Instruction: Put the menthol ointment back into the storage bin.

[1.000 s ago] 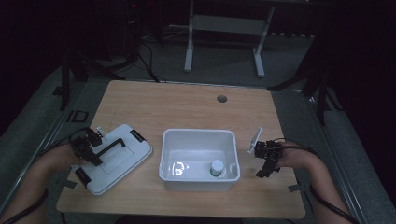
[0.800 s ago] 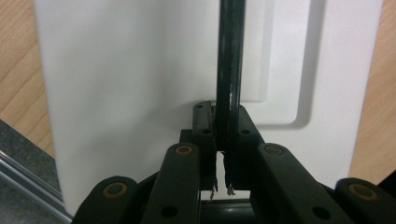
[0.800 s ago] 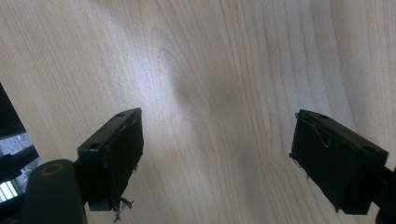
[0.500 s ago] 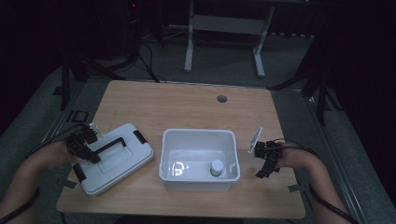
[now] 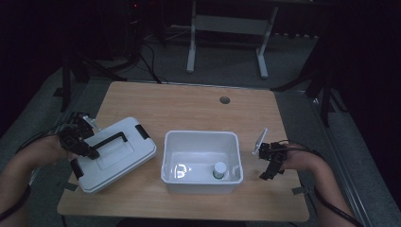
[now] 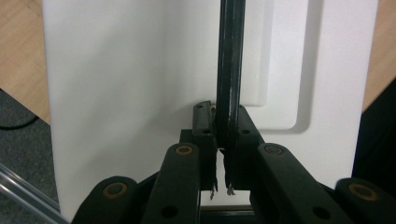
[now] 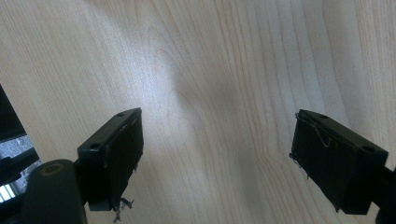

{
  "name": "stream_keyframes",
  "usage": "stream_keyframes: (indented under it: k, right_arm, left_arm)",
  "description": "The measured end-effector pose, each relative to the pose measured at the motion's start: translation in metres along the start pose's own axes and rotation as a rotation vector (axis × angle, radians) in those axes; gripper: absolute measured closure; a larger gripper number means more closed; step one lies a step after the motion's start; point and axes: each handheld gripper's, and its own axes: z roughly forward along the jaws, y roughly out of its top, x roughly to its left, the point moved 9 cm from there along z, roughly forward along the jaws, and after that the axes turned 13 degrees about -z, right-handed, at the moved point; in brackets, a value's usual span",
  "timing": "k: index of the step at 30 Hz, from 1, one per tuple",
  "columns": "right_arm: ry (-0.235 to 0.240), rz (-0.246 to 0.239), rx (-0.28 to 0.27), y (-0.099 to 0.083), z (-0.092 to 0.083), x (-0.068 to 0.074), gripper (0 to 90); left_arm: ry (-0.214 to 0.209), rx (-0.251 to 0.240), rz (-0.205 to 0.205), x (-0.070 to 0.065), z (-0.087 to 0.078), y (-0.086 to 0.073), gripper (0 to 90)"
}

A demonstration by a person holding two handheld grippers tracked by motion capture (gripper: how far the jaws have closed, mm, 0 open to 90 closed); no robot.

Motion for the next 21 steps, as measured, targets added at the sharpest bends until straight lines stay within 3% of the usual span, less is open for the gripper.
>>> stream_keyframes:
  k: [10,13,21]
  right_arm:
    - [-0.008,0.006,0.003,-0.002,-0.004,0.000,16.5]
    - [-0.007,0.009,0.002,-0.002,-0.004,0.000,16.5]
    - [-0.003,0.007,0.003,-0.002,-0.003,0.001,16.5]
  left_arm:
    - [0.024,-0.043,0.039,-0.011,-0.029,0.015,83.6]
    - [0.014,-0.064,0.058,-0.018,-0.036,0.021,83.6]
    - [0.011,-0.083,0.115,-0.036,-0.042,0.038,83.6]
